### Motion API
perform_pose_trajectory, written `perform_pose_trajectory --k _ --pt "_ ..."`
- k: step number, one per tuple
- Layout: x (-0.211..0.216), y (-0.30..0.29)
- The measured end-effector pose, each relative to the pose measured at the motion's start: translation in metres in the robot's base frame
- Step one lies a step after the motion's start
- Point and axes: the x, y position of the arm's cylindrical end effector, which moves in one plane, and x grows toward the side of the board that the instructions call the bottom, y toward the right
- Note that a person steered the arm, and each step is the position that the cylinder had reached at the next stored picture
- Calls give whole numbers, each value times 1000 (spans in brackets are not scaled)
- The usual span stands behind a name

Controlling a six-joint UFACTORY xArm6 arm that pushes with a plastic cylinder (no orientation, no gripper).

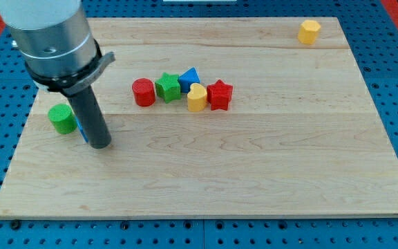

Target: Point your arm at the red star

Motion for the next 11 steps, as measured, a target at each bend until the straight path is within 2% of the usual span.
perform_pose_trajectory --k 2,4,7,8,9,10,11 --pt "-11 -1" --pt "-8 86" --pt "-8 87" --pt "-8 150" --pt "-12 248" --pt "-36 269" --pt "-75 249"
